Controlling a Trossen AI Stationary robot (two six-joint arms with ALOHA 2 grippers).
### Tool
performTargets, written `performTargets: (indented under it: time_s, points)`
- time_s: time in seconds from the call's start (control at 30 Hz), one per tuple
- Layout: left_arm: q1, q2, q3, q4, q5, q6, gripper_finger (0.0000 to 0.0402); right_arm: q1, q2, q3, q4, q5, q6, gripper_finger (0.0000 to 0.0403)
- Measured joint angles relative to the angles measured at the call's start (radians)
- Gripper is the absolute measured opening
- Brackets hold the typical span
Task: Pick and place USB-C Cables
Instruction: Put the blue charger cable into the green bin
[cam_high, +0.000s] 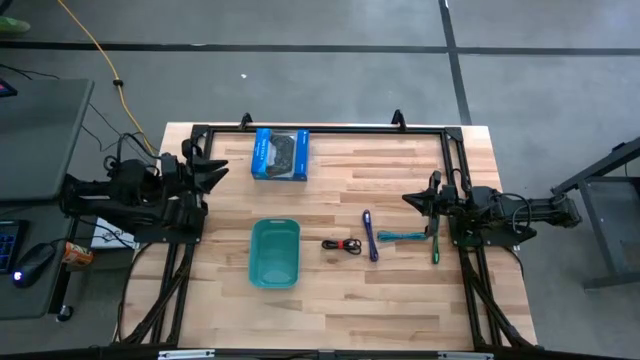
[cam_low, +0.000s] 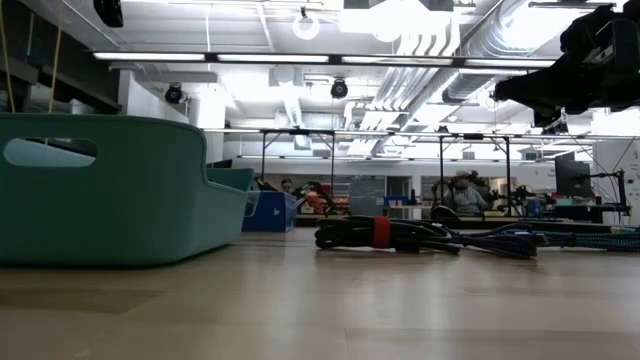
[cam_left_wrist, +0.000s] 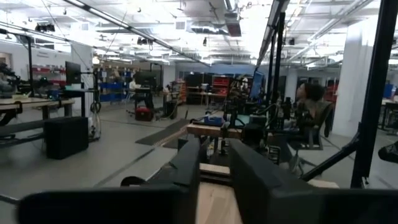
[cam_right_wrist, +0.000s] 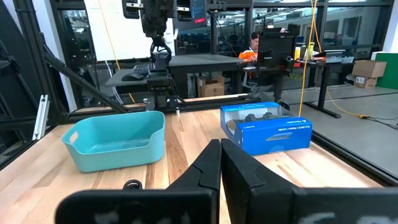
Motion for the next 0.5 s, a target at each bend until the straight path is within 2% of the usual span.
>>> performTargets:
  time_s: [0.27, 0.37, 0.5]
  points:
    - [0.000, 0.000, 0.000, -0.011, 0.000, -0.017, 0.0201, 0.000, 0.000, 0.000, 0.000, 0.000, 0.000, 0.0000]
    - [0.000, 0.000, 0.000, -0.015, 0.000, -0.018, 0.0225, 0.000, 0.000, 0.000, 0.000, 0.000, 0.000, 0.0000]
    - [0.000, 0.000, 0.000, -0.017, 0.000, -0.018, 0.0233, 0.000, 0.000, 0.000, 0.000, 0.000, 0.000, 0.0000]
